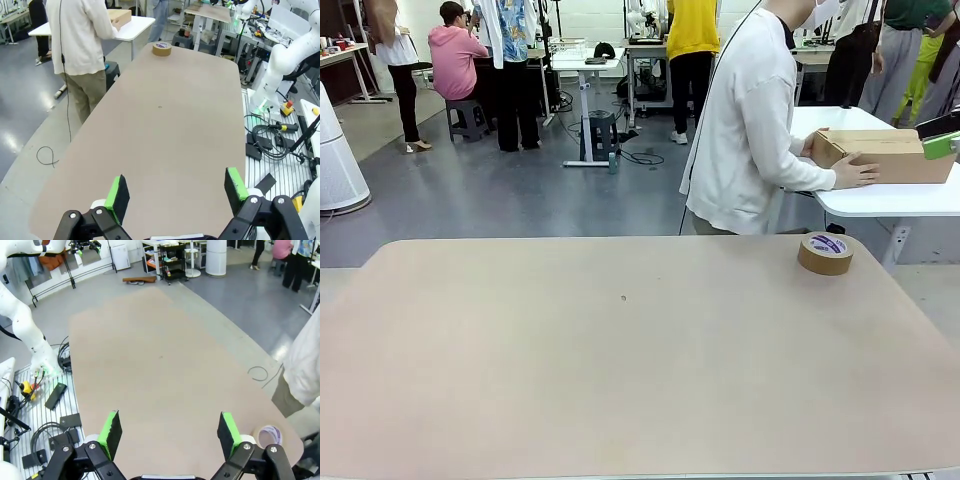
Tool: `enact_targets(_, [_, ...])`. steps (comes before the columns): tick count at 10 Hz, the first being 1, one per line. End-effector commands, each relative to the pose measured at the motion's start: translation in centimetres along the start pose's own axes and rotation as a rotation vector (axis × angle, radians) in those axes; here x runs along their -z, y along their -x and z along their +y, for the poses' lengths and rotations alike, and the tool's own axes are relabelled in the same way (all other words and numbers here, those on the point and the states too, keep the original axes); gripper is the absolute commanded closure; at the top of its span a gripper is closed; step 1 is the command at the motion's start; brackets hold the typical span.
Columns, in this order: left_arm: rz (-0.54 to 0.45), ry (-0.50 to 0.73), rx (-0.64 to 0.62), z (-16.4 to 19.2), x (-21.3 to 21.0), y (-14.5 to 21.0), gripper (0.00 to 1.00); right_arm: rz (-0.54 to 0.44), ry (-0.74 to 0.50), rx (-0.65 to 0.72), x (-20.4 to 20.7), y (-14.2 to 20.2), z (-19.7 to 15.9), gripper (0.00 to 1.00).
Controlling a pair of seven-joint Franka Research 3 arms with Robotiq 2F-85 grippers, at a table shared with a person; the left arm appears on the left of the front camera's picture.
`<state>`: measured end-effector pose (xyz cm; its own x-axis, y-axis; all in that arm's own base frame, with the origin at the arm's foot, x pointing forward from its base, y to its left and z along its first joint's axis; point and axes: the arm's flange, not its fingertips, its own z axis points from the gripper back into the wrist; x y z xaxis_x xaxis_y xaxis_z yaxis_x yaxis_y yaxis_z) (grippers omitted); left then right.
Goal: Wrap the clocks to prevent damage.
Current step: After the human seals the box with tape, release both hands from the side flaps of the Package Box.
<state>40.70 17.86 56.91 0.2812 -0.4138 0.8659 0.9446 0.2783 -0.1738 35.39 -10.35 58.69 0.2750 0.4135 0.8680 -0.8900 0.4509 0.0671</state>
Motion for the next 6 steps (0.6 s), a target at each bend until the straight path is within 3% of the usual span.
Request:
enact_targets(1, [0.002,-0.012,-0.004,0.0,-0.14,-0.14,0.0,0.007,0.008,-0.002,0.05,0.05,-0.08,0.0])
enact_targets(6, [0.002,-0.012,-0.004,0.0,-0.14,-0.14,0.0,0.007,0.008,-0.002,0.05,0.05,-0.08,0.0])
